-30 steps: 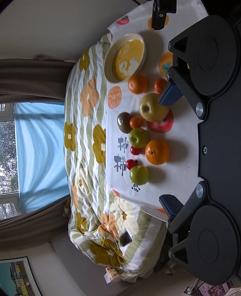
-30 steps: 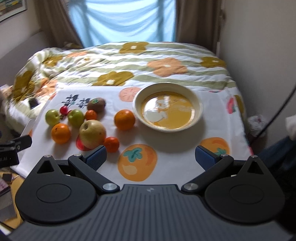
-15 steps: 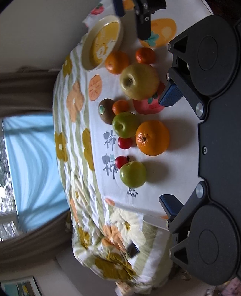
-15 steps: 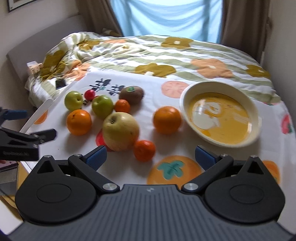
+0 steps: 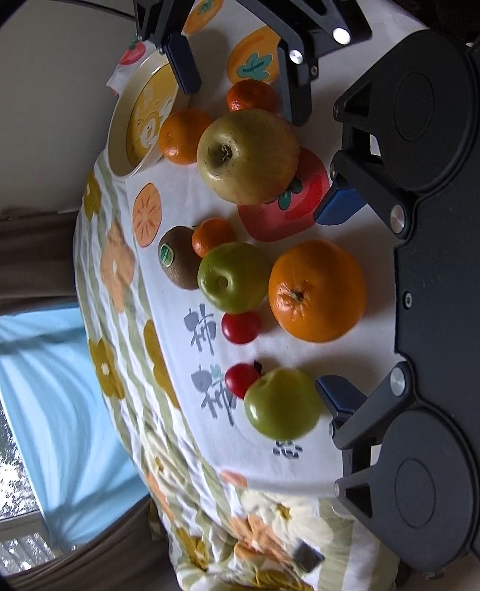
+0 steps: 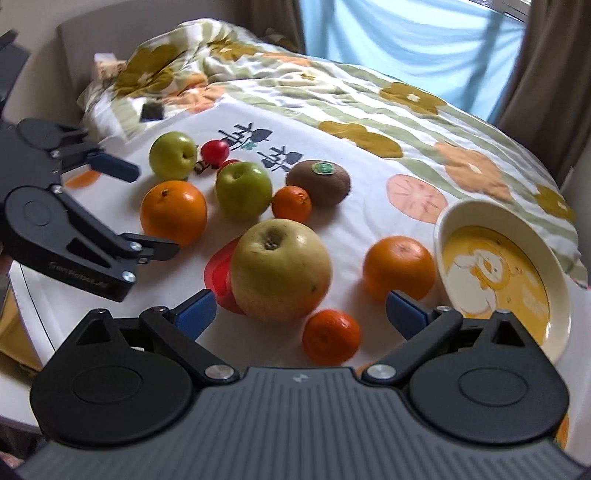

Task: Organize fruits
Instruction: 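Grasp the large orange with the left tool while the right tool grasps the yellow-green apple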

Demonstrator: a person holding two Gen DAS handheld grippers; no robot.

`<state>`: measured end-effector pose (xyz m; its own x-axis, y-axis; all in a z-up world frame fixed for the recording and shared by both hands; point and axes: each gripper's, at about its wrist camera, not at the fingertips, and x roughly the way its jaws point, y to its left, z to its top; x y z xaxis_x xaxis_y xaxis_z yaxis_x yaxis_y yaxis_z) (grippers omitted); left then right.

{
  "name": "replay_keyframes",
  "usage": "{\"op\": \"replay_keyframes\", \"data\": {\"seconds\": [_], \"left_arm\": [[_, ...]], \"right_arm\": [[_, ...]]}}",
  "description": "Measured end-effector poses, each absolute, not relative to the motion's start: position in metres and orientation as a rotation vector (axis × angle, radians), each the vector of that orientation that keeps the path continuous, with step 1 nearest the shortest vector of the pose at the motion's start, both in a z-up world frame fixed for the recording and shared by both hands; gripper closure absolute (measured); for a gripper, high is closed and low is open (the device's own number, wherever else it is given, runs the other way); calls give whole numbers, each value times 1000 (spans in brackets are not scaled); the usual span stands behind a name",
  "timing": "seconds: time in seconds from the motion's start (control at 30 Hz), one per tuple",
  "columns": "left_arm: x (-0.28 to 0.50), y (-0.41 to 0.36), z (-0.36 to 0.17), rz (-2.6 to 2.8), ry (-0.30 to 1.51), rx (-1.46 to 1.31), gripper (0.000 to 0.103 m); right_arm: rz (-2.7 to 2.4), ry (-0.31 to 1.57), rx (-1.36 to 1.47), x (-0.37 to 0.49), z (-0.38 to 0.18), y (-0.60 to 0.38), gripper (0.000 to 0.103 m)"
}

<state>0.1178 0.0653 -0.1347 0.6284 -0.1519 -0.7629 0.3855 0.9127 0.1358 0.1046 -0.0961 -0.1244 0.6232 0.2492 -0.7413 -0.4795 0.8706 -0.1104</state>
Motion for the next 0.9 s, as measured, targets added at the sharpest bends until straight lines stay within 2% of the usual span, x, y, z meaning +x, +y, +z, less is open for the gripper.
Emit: {"op": "replay_keyframes", "data": {"seconds": [0.17, 0.27, 0.9], "left_arm": [[131, 68, -144, -338, 880, 272, 22], [135, 72, -148, -363, 902, 240, 35], [120, 81, -149, -332, 890, 247, 37]], "right_arm": [[418, 819, -329, 113, -131, -89, 0], [420, 832, -331, 114, -135, -87, 0], [438, 844, -328, 133, -143, -74, 9]]}}
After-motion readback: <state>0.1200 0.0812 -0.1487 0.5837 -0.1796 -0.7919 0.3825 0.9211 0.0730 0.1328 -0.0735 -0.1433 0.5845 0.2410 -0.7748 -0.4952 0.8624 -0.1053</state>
